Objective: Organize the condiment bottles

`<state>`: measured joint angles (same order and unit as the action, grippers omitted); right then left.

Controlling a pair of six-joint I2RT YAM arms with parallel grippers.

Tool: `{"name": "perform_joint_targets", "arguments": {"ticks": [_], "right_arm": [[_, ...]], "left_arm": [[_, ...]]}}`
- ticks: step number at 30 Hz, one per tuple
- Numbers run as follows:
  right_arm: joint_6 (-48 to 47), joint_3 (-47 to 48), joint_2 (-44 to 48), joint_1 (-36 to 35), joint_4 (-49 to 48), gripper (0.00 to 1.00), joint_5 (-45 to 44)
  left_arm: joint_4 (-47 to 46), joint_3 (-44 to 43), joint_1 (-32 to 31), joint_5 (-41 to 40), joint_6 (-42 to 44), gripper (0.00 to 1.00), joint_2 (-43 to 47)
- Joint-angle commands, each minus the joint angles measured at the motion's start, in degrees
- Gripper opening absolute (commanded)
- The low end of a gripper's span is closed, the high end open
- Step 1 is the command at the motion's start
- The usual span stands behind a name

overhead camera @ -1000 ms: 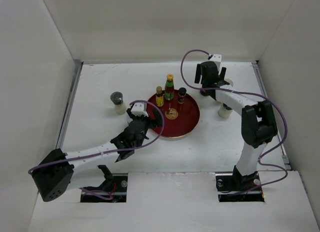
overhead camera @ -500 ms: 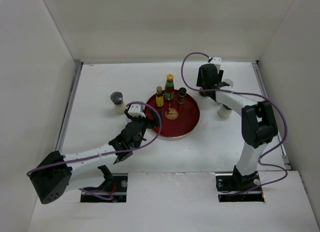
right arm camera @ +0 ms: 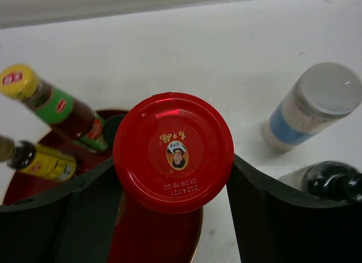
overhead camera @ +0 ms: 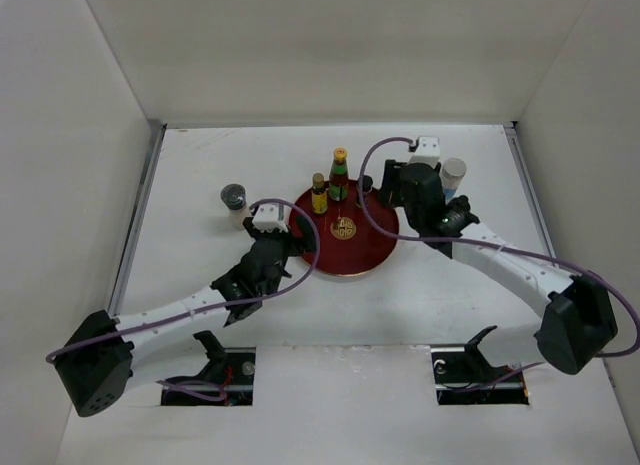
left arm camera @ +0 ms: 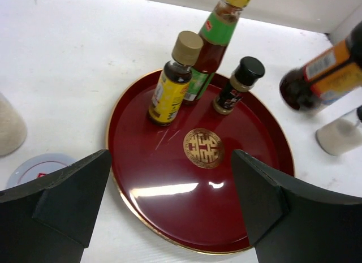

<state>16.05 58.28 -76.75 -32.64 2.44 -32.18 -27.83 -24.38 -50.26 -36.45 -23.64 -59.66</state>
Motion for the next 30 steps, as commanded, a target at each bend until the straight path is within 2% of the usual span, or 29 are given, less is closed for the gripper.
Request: {"name": "perform_joint_targets", "arguments": {"ticks": [1, 7, 18, 20, 24, 27, 30], "right_arm": [[2.14, -1.5, 1.08, -2.81, -6.83, 0.49, -1.65], [2.14, -5.1, -0.85, -5.28, -12.1, 0.49, -0.86], [-0.94, -8.62, -5.77, -5.63, -20.71, 0.51, -1.39], [-0.85, -9.15, -6.74, -5.63, -21.86, 0.56, -1.48], [-0.94, -9.68, -7.62, -6.07, -22.65, 0.75, -2.0], [-0.94, -10.73, -5.87, -6.07, -22.65, 0.82, -2.27], [-0.5, -12.05, -2.98, -6.07, -22.65, 0.94, -2.27]], "left_arm": [[6.02, -4.53, 0.65, -3.53, -0.97, 0.87, 3.14], [18.16, -9.54, 2.49, -6.7, -2.29, 0.89, 0.6], [19.66, -8.93, 9.17, -8.29, -3.43, 0.91, -6.6], [19.49, -9.37, 9.79, -8.03, -3.52, 0.91, -8.45], [19.75, -9.9, 9.53, -8.38, -3.52, 0.91, -10.65], [19.57, -8.85, 9.44, -9.08, -3.78, 0.9, -10.83], [19.57, -7.79, 9.79, -10.05, -3.87, 0.9, -10.74]]}}
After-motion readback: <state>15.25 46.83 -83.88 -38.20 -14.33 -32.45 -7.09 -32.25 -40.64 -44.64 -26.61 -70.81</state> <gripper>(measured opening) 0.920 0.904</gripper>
